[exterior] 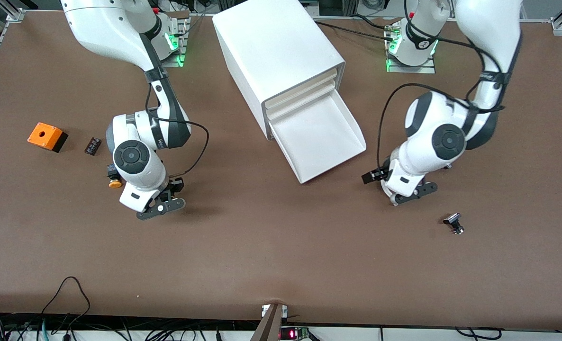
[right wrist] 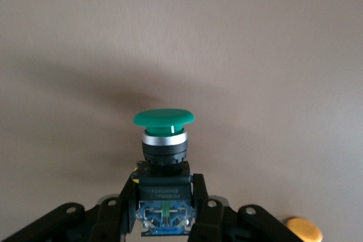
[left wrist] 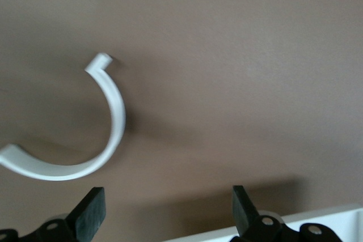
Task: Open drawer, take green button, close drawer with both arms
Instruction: 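Set the green button down while the left gripper reaches the drawer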
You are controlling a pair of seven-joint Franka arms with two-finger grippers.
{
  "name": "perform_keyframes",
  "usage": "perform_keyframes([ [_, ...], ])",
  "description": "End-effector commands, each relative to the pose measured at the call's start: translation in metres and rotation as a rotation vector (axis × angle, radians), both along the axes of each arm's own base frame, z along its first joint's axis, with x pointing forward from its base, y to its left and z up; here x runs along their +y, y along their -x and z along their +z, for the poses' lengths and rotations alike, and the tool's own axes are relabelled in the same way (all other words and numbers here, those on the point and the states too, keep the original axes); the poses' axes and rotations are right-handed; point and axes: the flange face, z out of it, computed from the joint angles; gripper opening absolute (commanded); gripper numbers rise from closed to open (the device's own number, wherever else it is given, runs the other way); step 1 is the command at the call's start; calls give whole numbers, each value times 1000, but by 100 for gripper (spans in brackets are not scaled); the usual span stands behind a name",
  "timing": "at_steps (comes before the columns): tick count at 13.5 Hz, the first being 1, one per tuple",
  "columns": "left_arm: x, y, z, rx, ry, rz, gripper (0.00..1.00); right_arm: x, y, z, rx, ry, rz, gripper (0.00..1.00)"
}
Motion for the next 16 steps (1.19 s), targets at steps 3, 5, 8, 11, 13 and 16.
perform_keyframes([
  [3, -30, 15, -31, -57, 28, 67, 98, -3, 52, -33, 31, -23, -159, 33],
  [5, -34, 20, -43, -85, 34, 73, 98, -17, 70, -26, 46, -30, -196, 33],
  [8, -33, 22, -54, -133, 44, 80, 98, -59, 93, -34, 80, -40, -208, 34],
  [11, -44, 32, -66, -128, 40, 63, 98, -74, 111, -56, 50, -55, -203, 34],
  [13, -53, 46, -75, -106, 30, 37, 99, -85, 117, -63, 57, -55, -202, 34],
  [16, -68, 73, -81, -61, 30, -2, 99, -104, 117, -65, 63, -57, -219, 48],
])
